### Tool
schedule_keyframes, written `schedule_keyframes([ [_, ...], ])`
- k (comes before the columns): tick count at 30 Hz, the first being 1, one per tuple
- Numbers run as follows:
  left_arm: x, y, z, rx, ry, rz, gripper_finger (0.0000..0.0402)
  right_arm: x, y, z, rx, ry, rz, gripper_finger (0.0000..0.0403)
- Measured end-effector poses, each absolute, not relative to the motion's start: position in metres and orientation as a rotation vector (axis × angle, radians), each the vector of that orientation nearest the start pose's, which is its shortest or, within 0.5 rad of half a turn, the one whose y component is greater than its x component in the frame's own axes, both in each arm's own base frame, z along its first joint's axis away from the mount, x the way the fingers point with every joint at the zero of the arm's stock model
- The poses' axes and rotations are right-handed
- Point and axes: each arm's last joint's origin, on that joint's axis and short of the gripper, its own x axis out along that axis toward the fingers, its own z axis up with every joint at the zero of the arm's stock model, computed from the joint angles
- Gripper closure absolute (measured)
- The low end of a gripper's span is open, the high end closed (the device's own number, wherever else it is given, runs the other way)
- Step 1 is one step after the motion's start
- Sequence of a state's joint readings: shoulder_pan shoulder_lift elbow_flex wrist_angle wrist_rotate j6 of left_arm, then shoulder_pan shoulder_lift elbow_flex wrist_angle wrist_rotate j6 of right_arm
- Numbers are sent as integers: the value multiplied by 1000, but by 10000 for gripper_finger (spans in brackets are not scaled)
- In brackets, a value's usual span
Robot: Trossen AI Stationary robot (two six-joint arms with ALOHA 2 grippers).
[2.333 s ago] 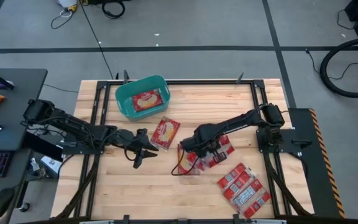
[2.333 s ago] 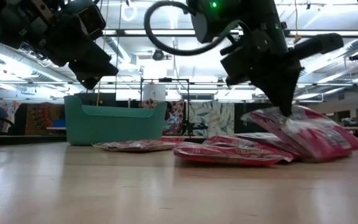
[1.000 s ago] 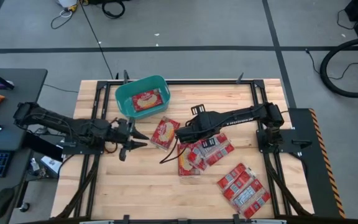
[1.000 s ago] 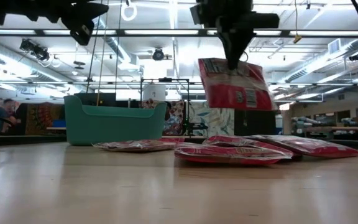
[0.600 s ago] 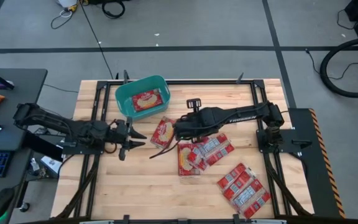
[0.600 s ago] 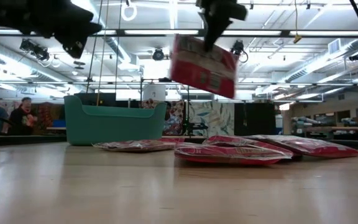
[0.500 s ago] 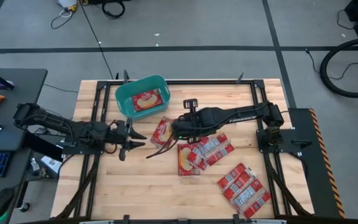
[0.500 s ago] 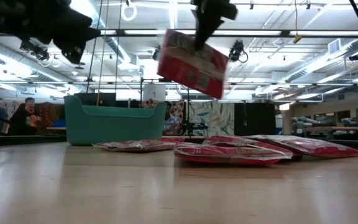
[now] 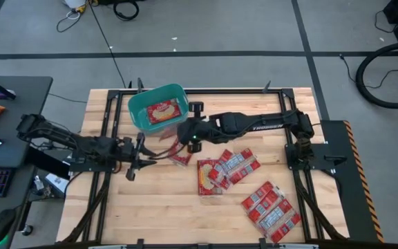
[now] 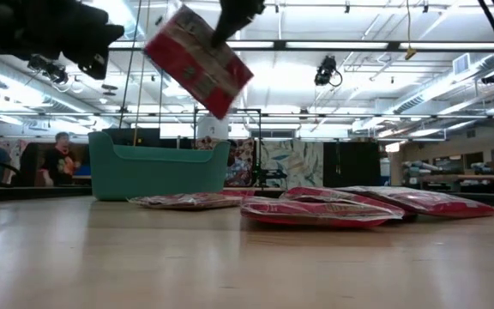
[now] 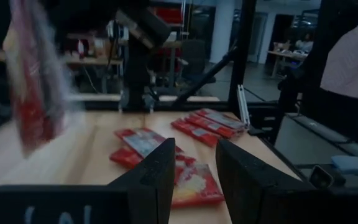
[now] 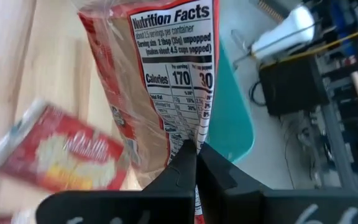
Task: Sort popcorn bags into baskets
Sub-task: Put the popcorn bag into the green bin
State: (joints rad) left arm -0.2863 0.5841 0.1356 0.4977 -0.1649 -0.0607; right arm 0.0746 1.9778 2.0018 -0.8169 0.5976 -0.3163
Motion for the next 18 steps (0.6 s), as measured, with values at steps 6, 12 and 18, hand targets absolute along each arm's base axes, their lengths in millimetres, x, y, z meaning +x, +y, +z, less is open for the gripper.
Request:
schedule_keyframes([
  [6,134,-34,201,-85,-22,-123,280,449,-2,343,-570,668,-406,397],
  [12,134,-35,191,-130,81,-120,280,461,-26,320,-674,537,-467,397],
  [18,133,-34,183,-191,163,-108,280,464,-63,312,-648,403,-464,397],
])
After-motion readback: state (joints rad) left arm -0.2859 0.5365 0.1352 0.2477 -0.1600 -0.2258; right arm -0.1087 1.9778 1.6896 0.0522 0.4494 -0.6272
